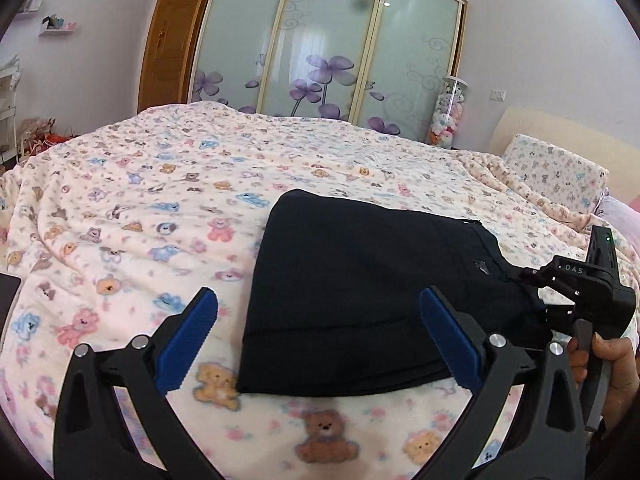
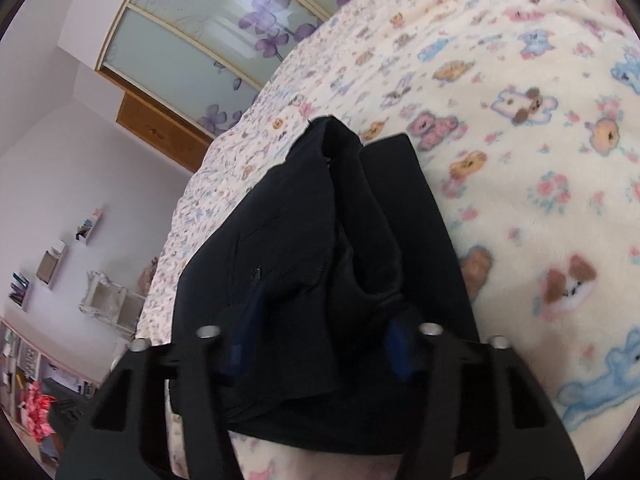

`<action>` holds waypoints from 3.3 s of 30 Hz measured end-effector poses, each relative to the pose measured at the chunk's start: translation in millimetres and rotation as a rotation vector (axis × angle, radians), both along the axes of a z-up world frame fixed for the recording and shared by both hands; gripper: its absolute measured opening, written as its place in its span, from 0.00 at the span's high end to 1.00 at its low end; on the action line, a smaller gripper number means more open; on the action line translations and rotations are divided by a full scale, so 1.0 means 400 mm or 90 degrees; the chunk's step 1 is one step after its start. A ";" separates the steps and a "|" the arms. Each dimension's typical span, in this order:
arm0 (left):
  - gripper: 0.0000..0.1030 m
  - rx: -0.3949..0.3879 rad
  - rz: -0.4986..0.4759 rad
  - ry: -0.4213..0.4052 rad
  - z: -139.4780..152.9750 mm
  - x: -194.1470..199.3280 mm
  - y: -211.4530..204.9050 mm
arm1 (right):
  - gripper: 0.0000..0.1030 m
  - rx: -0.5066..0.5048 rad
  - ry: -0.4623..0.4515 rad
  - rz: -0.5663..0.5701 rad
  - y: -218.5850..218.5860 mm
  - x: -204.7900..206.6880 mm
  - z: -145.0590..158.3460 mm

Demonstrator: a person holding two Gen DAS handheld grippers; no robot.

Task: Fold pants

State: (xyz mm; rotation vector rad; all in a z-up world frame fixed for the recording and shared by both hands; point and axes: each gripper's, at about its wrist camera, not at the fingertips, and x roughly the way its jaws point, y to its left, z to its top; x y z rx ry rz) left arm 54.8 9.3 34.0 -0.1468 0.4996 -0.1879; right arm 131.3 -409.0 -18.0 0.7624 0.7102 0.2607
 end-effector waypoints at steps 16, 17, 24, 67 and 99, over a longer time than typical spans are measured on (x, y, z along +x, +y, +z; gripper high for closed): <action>0.02 -0.002 0.016 0.001 -0.004 -0.010 0.027 | 0.73 -0.013 -0.005 -0.049 -0.048 -0.089 0.006; 0.02 -0.004 0.016 0.005 -0.006 -0.007 0.027 | 0.72 -0.006 0.011 -0.048 -0.056 -0.084 -0.013; 0.02 -0.031 0.017 0.026 -0.013 0.009 0.030 | 0.33 -0.036 0.016 -0.048 -0.074 -0.101 0.032; 0.02 -0.055 -0.174 0.172 -0.117 0.135 -0.116 | 0.04 0.020 -0.033 0.087 -0.082 -0.071 0.156; 0.02 -0.063 -0.166 0.171 -0.119 0.128 -0.099 | 0.10 0.078 -0.025 0.292 -0.054 0.058 0.063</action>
